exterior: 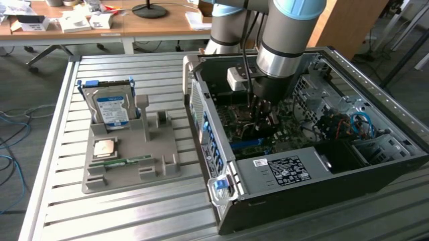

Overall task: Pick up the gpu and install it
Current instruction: 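Insert the gpu into the slot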

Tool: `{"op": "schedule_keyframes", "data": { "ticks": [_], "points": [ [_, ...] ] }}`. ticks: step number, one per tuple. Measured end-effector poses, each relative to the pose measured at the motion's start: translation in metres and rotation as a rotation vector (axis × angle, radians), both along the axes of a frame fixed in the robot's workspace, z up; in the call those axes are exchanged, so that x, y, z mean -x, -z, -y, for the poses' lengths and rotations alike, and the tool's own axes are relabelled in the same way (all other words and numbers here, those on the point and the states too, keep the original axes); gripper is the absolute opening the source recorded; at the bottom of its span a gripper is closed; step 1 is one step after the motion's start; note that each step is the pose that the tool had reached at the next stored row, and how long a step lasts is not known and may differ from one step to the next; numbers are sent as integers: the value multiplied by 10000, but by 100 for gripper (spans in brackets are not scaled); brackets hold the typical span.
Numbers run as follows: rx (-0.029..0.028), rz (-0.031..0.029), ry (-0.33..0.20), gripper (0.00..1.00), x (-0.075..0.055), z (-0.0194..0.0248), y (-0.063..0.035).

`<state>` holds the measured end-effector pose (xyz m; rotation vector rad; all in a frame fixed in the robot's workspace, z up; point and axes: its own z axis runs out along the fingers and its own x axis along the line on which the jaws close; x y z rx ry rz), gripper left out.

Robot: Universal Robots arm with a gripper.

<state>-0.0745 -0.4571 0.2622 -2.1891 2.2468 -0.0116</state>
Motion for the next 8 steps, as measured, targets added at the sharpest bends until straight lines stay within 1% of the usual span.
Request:
{"op": "schedule_keyframes", "data": {
  "ticks": [3,8],
  "points": [
    [0,14,0,26,0,0,8],
    [1,17,0,26,0,0,15]
  ]
}}
